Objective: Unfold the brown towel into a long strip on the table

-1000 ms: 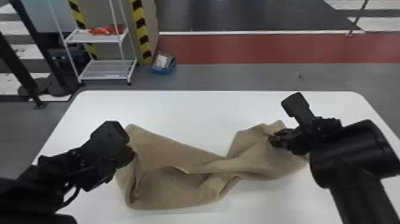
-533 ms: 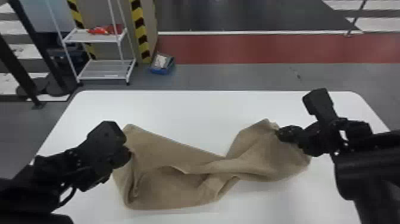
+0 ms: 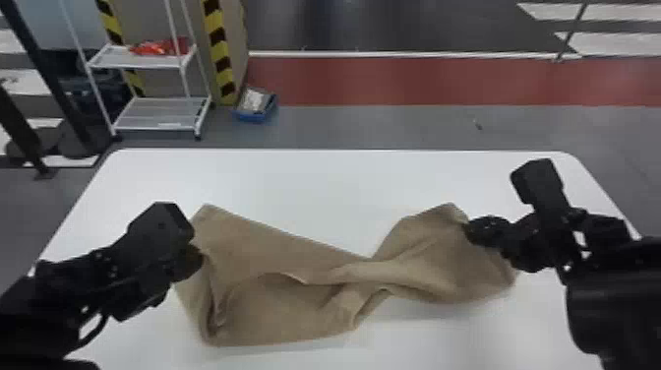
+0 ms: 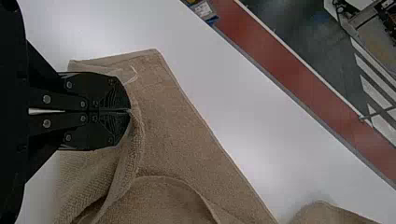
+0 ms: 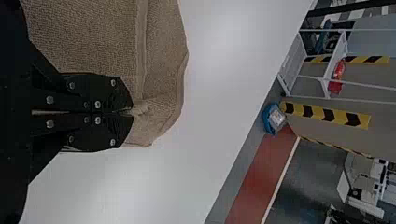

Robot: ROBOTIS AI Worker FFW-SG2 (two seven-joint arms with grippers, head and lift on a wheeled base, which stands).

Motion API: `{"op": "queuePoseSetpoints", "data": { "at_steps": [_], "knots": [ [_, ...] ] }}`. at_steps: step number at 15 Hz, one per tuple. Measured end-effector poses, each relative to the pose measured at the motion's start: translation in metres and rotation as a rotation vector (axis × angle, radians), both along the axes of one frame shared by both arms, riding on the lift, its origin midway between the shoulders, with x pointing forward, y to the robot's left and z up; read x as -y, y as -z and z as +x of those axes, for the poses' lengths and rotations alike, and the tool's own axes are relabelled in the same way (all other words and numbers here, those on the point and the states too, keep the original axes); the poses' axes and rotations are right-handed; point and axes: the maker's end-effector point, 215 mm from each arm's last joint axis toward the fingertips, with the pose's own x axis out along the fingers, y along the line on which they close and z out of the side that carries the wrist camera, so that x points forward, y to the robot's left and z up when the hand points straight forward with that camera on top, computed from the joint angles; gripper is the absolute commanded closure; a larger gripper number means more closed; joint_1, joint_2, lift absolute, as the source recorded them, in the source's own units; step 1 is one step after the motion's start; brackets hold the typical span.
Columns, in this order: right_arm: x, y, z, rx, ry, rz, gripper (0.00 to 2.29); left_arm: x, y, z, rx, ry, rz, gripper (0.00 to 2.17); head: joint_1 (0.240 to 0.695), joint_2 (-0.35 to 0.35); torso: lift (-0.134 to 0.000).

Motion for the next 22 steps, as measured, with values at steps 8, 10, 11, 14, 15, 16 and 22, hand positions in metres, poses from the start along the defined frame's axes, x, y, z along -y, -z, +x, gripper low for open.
{"op": "queuePoseSetpoints", "data": {
  "at_steps": [8, 10, 11, 14, 15, 16, 22],
  "knots": [
    [-0.016, 0.02, -0.004, -0.042, -0.034, -0.041, 0.74, 0.0, 0.009, -0.003, -0.02, 0.004, 0.002, 1.97, 0.695, 0.005, -0.123],
    [-0.017, 0.023, -0.006, -0.047, -0.033, -0.046, 0.44, 0.0, 0.012, -0.003, -0.024, 0.006, 0.005, 1.97, 0.695, 0.008, -0.123],
    [-0.016, 0.025, -0.007, -0.048, -0.031, -0.05, 0.43, -0.001, 0.014, -0.003, -0.025, 0.009, 0.007, 1.97, 0.695, 0.008, -0.123],
    [-0.015, 0.026, -0.009, -0.049, -0.029, -0.055, 0.43, 0.0, 0.017, -0.003, -0.027, 0.018, 0.011, 1.97, 0.695, 0.006, -0.123],
    [-0.015, 0.027, -0.01, -0.051, -0.029, -0.057, 0.37, 0.001, 0.017, -0.003, -0.027, 0.02, 0.012, 1.97, 0.695, 0.005, -0.123],
    [-0.014, 0.028, -0.011, -0.053, -0.029, -0.059, 0.36, 0.002, 0.017, -0.004, -0.028, 0.023, 0.012, 1.97, 0.695, 0.004, -0.123],
    [-0.012, 0.029, -0.013, -0.06, -0.036, -0.06, 1.39, 0.003, 0.021, -0.005, -0.035, 0.028, 0.012, 1.97, 0.695, -0.001, -0.123]
  ]
}}
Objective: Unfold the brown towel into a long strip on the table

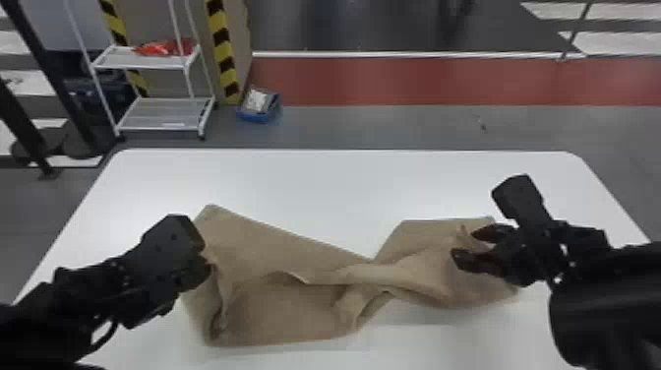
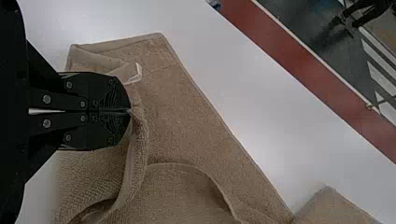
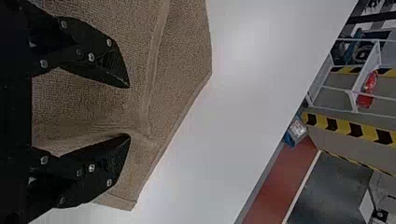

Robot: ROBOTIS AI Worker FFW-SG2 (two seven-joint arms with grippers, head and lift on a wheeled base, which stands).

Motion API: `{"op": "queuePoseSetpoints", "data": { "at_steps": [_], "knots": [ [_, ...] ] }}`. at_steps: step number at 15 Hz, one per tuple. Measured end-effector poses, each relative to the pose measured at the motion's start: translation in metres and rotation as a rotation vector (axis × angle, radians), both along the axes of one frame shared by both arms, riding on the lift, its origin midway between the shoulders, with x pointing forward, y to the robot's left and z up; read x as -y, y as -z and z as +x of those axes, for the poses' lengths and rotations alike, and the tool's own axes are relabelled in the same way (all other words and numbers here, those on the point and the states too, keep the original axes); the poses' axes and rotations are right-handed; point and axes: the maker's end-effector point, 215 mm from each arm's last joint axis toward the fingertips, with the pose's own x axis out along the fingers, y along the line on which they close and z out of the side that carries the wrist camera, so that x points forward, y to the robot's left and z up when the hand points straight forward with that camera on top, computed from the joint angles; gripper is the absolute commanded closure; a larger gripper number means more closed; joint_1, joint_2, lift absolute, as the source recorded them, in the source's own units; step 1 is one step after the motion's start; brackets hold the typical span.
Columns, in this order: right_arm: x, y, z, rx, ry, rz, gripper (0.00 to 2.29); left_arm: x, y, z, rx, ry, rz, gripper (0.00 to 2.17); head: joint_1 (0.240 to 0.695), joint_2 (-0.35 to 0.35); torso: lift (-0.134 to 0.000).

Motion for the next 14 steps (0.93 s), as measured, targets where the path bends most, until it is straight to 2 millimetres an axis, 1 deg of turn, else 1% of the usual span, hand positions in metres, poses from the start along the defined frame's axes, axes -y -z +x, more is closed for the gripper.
{"op": "queuePoseSetpoints", "data": {
  "at_steps": [1, 3, 4, 5, 7, 9, 12, 13, 14],
  "knots": [
    [0.0, -0.001, 0.0, 0.001, -0.002, 0.003, 1.48, 0.0, 0.0, 0.0, 0.0, 0.001, 0.0, 1.97, 0.695, -0.001, -0.123],
    [0.003, -0.006, 0.002, 0.016, -0.003, 0.008, 1.48, 0.0, 0.0, -0.001, 0.001, 0.004, 0.001, 1.97, 0.695, -0.004, -0.123],
    [0.006, -0.01, 0.002, 0.032, -0.002, 0.013, 1.48, -0.001, -0.001, -0.001, 0.003, 0.001, 0.002, 1.97, 0.695, -0.005, -0.123],
    [0.011, -0.02, 0.003, 0.057, -0.001, 0.027, 1.48, -0.004, -0.003, 0.0, 0.007, -0.004, 0.003, 1.97, 0.695, -0.007, -0.123],
    [0.025, -0.051, 0.001, 0.116, 0.006, 0.071, 1.48, -0.017, -0.012, 0.003, 0.025, -0.028, 0.008, 1.97, 0.695, -0.01, -0.123],
    [0.048, -0.087, -0.008, 0.176, 0.016, 0.109, 1.48, -0.035, -0.024, 0.005, 0.048, -0.061, 0.011, 1.97, 0.695, -0.013, -0.123],
    [0.079, -0.127, -0.024, 0.246, 0.036, 0.168, 1.48, -0.052, -0.038, 0.006, 0.074, -0.098, 0.008, 1.97, 0.695, -0.034, -0.123],
    [0.092, -0.143, -0.023, 0.276, 0.051, 0.199, 1.6, -0.057, -0.046, 0.011, 0.093, -0.118, -0.005, 1.97, 0.695, -0.04, -0.123],
    [0.098, -0.155, -0.019, 0.296, 0.06, 0.219, 1.77, -0.057, -0.054, 0.018, 0.109, -0.133, -0.025, 1.97, 0.695, -0.046, -0.123]
  ]
}}
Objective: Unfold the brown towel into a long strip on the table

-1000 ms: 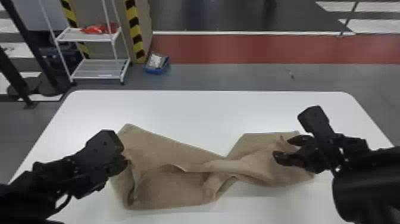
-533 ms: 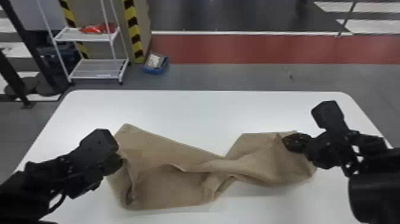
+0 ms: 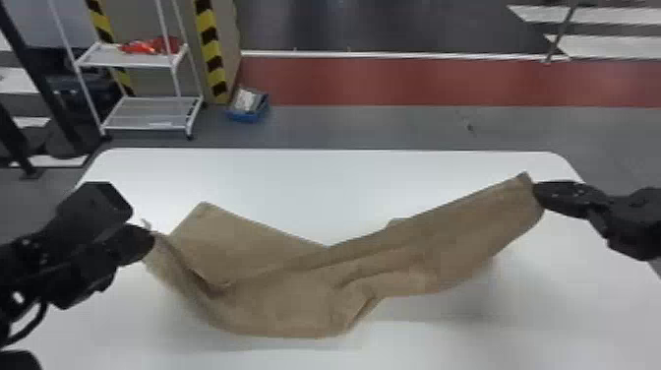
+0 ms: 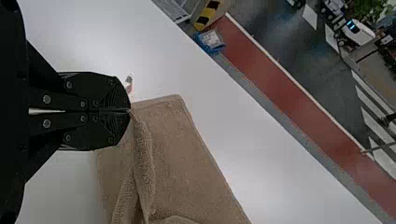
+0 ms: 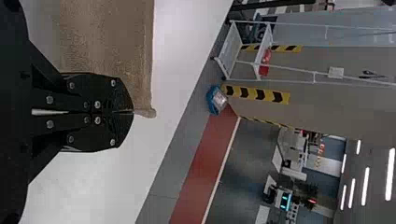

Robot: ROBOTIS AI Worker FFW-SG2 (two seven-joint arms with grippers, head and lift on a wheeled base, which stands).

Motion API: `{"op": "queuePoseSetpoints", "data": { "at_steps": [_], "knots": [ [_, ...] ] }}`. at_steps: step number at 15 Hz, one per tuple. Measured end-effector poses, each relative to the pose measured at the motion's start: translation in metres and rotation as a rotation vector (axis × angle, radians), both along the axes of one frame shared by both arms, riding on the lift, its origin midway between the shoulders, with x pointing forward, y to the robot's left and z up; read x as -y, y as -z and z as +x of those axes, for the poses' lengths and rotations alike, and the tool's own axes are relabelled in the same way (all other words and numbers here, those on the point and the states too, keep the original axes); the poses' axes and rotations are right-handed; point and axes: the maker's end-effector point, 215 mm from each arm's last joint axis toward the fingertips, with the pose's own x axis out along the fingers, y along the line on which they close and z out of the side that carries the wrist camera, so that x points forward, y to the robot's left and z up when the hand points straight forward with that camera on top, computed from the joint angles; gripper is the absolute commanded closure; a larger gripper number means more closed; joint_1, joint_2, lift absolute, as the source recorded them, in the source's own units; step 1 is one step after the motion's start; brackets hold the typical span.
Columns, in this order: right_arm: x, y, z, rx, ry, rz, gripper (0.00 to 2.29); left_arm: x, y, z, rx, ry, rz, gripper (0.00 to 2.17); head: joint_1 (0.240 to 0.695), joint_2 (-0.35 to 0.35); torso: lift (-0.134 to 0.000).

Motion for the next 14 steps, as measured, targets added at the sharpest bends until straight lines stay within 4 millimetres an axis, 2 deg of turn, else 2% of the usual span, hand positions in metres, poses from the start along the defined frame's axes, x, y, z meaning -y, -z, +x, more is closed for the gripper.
{"op": "queuePoseSetpoints", "data": {
  "at_steps": [2, 5, 7, 8, 9, 13, 14],
  "knots": [
    [0.002, -0.016, 0.018, 0.022, 0.026, 0.032, 1.77, 0.011, -0.017, 0.023, 0.034, -0.012, -0.08, 1.97, 0.695, -0.057, -0.123],
    [-0.02, -0.009, 0.04, -0.008, 0.005, 0.052, 1.77, 0.025, -0.03, 0.053, 0.072, -0.04, -0.143, 1.97, 0.695, -0.055, -0.123],
    [-0.031, -0.004, 0.033, -0.026, -0.039, 0.073, 1.77, 0.019, -0.031, 0.055, 0.073, -0.071, -0.157, 1.97, 0.695, -0.04, -0.123],
    [-0.033, -0.001, 0.02, -0.03, -0.066, 0.076, 1.77, 0.013, -0.029, 0.052, 0.069, -0.083, -0.16, 1.97, 0.695, -0.025, -0.123],
    [-0.032, 0.002, -0.001, -0.03, -0.103, 0.058, 1.77, 0.005, -0.025, 0.044, 0.06, -0.097, -0.163, 1.97, 0.695, -0.019, -0.123],
    [-0.02, 0.035, -0.101, -0.024, -0.265, -0.15, 1.77, -0.021, 0.003, 0.008, 0.017, -0.134, -0.146, 1.97, 0.695, 0.0, -0.123],
    [-0.016, 0.041, -0.12, -0.022, -0.295, -0.201, 1.77, -0.023, 0.009, 0.001, 0.007, -0.137, -0.141, 1.97, 0.695, -0.002, -0.123]
  ]
}}
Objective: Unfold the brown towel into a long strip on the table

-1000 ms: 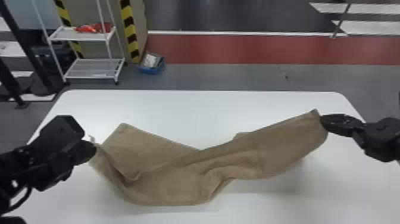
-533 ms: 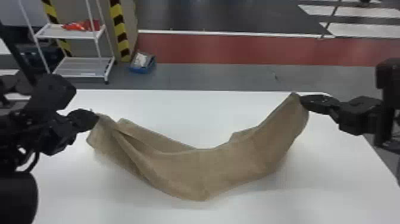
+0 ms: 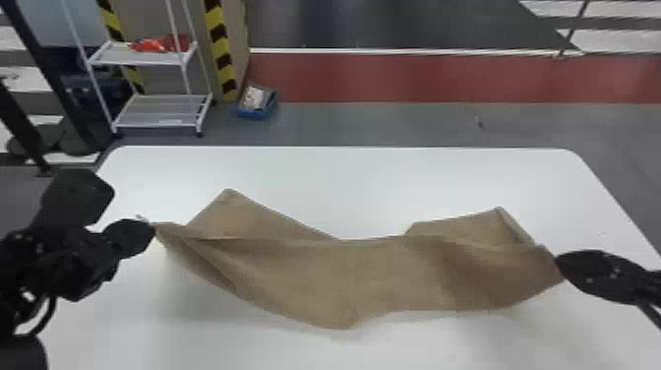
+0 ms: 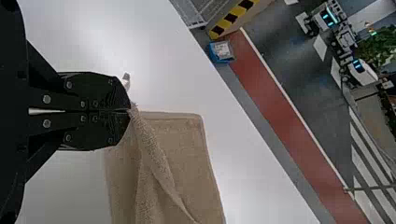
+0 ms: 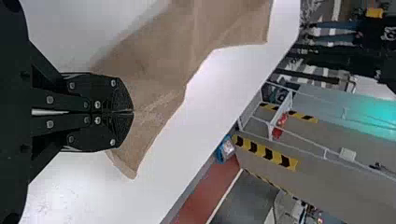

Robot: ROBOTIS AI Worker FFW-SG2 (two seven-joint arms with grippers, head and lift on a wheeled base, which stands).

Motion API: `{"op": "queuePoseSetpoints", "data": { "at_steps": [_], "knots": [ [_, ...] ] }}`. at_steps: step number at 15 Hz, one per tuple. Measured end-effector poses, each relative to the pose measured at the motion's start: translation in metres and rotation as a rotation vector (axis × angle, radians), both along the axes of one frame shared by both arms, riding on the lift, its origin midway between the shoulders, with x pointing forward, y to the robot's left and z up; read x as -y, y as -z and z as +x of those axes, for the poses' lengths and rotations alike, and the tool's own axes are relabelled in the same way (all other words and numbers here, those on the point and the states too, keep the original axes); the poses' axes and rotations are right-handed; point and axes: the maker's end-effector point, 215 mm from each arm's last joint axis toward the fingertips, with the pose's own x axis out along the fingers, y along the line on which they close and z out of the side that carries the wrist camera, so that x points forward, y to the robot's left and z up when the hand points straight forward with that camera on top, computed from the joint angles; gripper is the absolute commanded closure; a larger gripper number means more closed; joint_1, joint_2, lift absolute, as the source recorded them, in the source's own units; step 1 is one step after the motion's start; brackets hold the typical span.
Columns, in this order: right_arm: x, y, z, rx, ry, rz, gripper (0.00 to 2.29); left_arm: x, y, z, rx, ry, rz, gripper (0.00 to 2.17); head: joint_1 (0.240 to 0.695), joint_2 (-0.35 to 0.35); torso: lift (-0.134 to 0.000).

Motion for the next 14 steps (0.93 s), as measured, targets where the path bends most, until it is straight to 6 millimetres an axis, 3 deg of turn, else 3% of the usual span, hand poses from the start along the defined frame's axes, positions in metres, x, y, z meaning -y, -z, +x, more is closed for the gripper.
{"op": "queuePoseSetpoints", "data": {
  "at_steps": [2, 4, 6, 8, 9, 14],
  "knots": [
    [0.013, 0.016, -0.035, -0.008, -0.057, -0.113, 1.74, 0.0, 0.012, -0.014, -0.025, 0.0, 0.003, 1.97, 0.695, -0.016, -0.123],
    [0.013, 0.04, -0.071, -0.059, -0.154, -0.229, 1.24, 0.005, 0.02, -0.023, -0.041, 0.009, 0.002, 1.97, 0.695, -0.032, -0.123],
    [0.007, 0.066, -0.103, -0.103, -0.267, -0.362, 1.03, 0.009, 0.026, -0.029, -0.053, 0.018, -0.004, 1.97, 0.695, -0.034, -0.123],
    [-0.002, 0.082, -0.129, -0.17, -0.357, -0.392, 0.26, 0.012, 0.029, -0.032, -0.06, 0.021, -0.008, 1.97, 0.695, -0.023, -0.123],
    [-0.006, 0.086, -0.139, -0.2, -0.387, -0.39, 0.05, 0.013, 0.03, -0.033, -0.061, 0.024, -0.008, 1.97, 0.695, -0.02, -0.123],
    [-0.011, 0.079, -0.135, -0.212, -0.347, -0.354, 0.1, 0.012, 0.033, -0.037, -0.066, 0.032, -0.001, 1.97, 0.695, -0.007, -0.123]
  ]
}}
